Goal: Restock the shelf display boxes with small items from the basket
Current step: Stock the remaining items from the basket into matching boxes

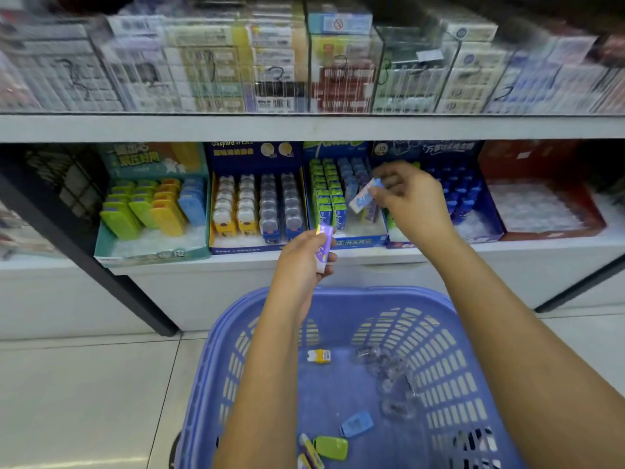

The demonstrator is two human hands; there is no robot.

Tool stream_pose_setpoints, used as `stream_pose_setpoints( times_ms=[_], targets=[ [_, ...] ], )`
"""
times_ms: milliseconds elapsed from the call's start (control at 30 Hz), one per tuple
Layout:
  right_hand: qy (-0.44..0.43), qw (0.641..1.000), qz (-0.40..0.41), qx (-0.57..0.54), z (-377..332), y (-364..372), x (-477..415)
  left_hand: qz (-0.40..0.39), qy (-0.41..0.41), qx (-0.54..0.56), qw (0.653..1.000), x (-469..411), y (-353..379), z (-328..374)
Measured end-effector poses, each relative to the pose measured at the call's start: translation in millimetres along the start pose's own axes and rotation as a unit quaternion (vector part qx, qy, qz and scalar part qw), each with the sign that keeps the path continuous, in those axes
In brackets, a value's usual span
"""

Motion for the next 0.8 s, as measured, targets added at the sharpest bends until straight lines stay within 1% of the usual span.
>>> stream_pose_setpoints(
  times_ms=[100, 267, 467, 633, 733, 800],
  targets=[
    [-0.042, 0.996, -0.027, 0.074, -8, 9, -16, 0.005, 0.008, 0.011, 1.0, -2, -1, -2],
    [-0.017, 0.983, -0.123, 0.138, -4, 30, -36, 0.001, 0.029, 0.051, 0.998, -3, 4, -2],
    [-0.028, 0.981, -0.143, 0.129, -6, 28, -45, 0.012, 0.036, 0.076, 0.996, -3, 14, -6],
    [-0.057, 0.964, -0.169, 0.198, -12, 32, -49, -0.013, 0.049, 0.062, 0.997, -3, 19, -6],
    [-0.047, 0.956, -0.176, 0.231, -11, 36, -47, -0.007, 0.052, 0.029, 0.998, -3, 16, -6],
    [-0.036, 0.949, -0.171, 0.263, -11, 41, -45, -0.003, 0.053, 0.028, 0.998, -3, 15, -7]
  ],
)
Point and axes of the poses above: each hand's wrist, its own x-axis away from the middle knuckle, its own y-axis out of the palm, z = x × y, the point moved 7 cm from there along -x, towards the middle knuckle, and after that the axes turned 5 degrees about y, right-handed, at the moved point
